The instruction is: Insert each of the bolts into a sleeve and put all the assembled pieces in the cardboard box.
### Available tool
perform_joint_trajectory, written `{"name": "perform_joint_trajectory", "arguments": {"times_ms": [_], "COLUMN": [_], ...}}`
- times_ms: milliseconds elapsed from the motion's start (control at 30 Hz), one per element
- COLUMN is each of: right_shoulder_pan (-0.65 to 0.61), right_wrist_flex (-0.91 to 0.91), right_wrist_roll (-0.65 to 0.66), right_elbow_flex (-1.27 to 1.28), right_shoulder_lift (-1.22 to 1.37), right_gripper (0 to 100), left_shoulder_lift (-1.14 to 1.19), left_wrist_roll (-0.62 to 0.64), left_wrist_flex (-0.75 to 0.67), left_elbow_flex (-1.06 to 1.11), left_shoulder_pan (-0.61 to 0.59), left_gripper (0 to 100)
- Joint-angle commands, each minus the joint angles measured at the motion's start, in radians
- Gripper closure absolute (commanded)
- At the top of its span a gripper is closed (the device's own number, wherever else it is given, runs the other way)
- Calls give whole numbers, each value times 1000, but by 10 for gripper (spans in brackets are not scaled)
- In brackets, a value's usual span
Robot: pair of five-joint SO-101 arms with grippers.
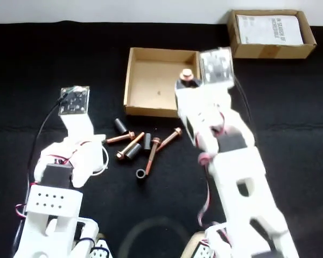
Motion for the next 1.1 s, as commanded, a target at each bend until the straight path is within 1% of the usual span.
{"name": "perform_joint_trajectory", "arguments": {"times_ms": [0,200,267,500,633,800,867,1067], "right_shoulder_pan": [33,76,84,85,87,93,96,91], "right_wrist_flex": [-25,-18,22,300,426,515,521,550], "right_wrist_roll": [-6,-5,-5,-5,-3,-2,29,115], "right_elbow_flex": [-268,-607,-716,-1125,-1317,-1475,-1521,-1601], "right_shoulder_lift": [200,530,633,946,1098,1268,1331,1446], "right_gripper": [991,991,991,991,991,991,991,985], "left_shoulder_lift": [-5,-5,-5,-5,-5,-7,-10,-163], "left_wrist_roll": [2,3,2,2,2,2,2,2], "left_wrist_flex": [-120,-255,-275,-327,-348,-348,-348,-348], "left_elbow_flex": [87,214,239,309,349,380,389,486], "left_shoulder_pan": [-25,-25,-25,-25,-25,-41,-54,-74], "left_gripper": [992,992,992,992,992,992,992,992]}}
